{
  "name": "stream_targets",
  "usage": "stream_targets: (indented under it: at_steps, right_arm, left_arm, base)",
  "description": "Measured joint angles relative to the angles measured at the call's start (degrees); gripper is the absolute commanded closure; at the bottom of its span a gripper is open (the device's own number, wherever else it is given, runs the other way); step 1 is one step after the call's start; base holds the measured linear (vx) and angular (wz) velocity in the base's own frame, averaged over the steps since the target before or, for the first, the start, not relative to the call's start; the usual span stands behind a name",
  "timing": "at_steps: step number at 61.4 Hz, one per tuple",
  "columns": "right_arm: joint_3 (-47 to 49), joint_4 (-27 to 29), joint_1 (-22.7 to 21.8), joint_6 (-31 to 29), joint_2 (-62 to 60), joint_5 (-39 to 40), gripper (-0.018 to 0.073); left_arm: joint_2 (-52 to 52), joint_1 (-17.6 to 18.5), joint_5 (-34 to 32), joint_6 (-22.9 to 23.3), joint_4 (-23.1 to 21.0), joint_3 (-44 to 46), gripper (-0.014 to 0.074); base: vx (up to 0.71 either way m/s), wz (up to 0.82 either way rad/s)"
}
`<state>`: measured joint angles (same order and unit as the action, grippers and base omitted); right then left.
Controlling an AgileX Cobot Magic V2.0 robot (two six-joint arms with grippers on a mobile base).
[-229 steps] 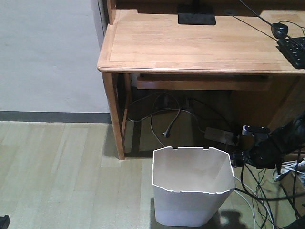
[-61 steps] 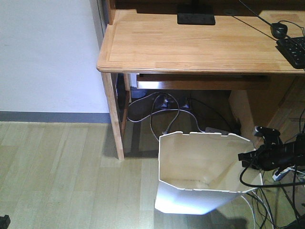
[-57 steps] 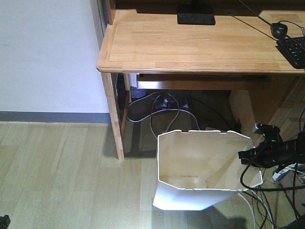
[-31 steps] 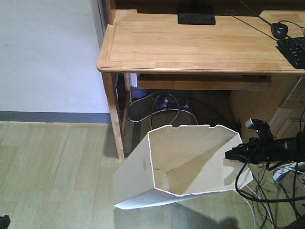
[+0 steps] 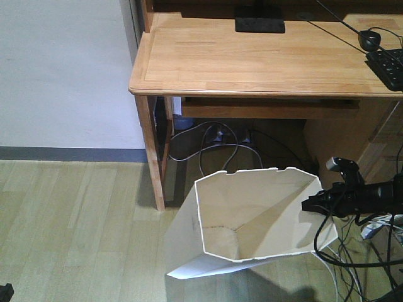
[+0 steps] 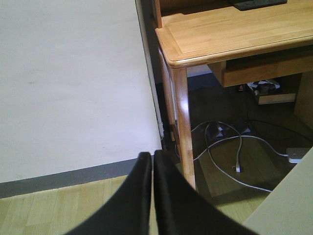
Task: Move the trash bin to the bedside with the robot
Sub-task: 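Hold the bin in the right gripper while the base turns toward the bed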
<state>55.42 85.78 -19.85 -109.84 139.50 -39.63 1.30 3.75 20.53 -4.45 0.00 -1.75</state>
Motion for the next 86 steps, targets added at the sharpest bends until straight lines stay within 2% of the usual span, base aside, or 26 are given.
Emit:
stream_targets:
  at_steps: [21,86]
  right_arm:
    - [0.0,-0.1,-0.2,0.0,0.0,0.1,0.0562]
    - [0.0,0.0,0.0,0.0,0.0,-1.0,0.0562]
  left_arm:
    - [0.0,0.0,0.0,0.0,0.0,0.0,0.0603]
    - [0.0,0.0,0.0,0.0,0.0,0.0,0.0603]
  base:
    - [-0.02,0.21]
    - [0.05,0.54]
